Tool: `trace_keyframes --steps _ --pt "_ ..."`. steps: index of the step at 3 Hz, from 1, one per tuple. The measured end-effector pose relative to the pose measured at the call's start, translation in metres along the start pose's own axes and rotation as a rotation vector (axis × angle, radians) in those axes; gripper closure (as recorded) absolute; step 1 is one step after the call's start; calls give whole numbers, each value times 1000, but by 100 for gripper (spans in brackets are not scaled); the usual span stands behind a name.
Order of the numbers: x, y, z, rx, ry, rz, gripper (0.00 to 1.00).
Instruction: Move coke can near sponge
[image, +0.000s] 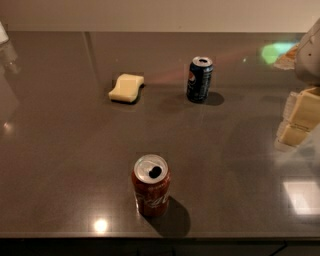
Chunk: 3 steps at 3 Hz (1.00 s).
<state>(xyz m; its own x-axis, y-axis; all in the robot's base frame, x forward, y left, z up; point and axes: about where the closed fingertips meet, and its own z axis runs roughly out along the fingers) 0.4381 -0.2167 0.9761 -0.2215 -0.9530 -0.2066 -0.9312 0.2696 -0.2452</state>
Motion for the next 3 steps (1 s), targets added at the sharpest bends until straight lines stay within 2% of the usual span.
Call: trace_keyframes --steps 2,3 --pt "-5 0 1 -18 -21 -13 0" --pt "-24 9 7 -69 -73 -54 0"
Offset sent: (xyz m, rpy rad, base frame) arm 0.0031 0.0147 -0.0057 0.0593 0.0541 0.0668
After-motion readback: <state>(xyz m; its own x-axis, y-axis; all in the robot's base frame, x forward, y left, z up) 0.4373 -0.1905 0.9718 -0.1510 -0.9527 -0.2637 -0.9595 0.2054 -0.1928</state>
